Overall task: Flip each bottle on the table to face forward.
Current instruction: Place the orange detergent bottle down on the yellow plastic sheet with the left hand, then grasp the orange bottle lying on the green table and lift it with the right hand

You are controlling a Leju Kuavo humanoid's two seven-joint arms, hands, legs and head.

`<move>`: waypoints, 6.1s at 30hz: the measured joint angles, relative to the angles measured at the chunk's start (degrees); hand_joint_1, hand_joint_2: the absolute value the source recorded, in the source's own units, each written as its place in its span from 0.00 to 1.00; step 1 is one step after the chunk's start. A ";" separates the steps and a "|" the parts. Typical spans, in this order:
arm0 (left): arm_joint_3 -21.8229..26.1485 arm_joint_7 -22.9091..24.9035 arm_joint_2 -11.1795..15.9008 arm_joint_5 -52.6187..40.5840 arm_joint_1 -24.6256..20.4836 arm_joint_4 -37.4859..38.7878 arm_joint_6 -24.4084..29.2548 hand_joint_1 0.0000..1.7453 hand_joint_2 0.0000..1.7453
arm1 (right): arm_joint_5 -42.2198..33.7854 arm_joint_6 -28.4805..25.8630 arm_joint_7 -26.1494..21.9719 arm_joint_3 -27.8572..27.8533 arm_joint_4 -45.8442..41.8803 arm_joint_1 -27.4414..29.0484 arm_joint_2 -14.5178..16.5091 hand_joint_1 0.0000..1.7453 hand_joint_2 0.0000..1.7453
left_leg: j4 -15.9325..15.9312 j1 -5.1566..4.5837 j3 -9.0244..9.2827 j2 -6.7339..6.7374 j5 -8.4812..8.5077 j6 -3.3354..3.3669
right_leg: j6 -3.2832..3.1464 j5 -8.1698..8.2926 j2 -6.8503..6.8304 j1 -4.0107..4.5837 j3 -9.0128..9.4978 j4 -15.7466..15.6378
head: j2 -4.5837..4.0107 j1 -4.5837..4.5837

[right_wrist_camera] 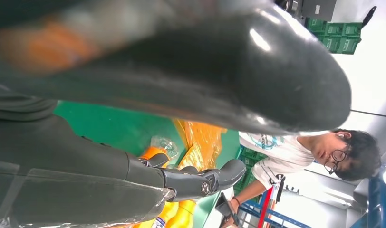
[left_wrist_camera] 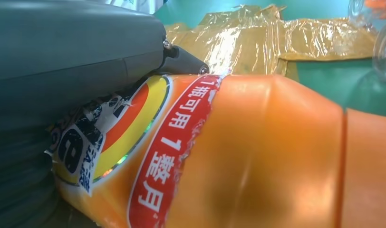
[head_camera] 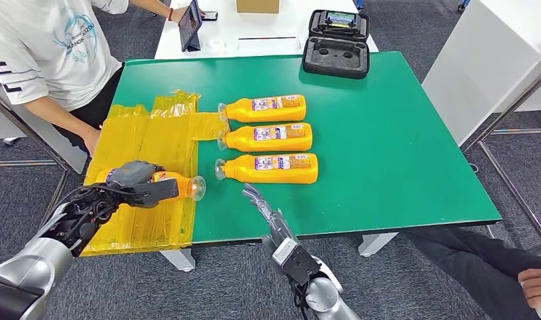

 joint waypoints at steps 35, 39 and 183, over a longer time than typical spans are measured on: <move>-1.90 -0.25 0.81 -3.75 0.45 1.39 -4.43 0.00 1.00 | 0.49 1.09 1.89 0.01 0.20 -1.30 0.11 0.00 0.00 | -0.02 0.00 0.39 -0.04 -0.05 -0.06 | -0.01 -0.01 -0.01 0.00 0.41 0.01 | 0.00 0.00; -1.80 -1.23 0.84 -2.89 0.37 1.80 -5.49 0.00 0.25 | 0.40 1.02 1.89 0.02 0.76 -2.27 0.11 0.00 0.00 | -0.02 -0.01 0.46 -0.06 -0.05 -0.06 | 0.00 -0.02 -0.01 -0.01 0.50 0.01 | 0.00 0.00; 18.04 -22.86 -16.44 58.69 26.62 -27.82 31.94 0.00 1.00 | 17.43 -5.22 30.64 5.60 50.65 -43.37 -5.80 0.00 1.00 | 0.03 -0.06 -0.04 -0.07 0.03 0.07 | 0.14 0.06 -0.04 -0.03 0.02 -0.03 | 0.00 -0.01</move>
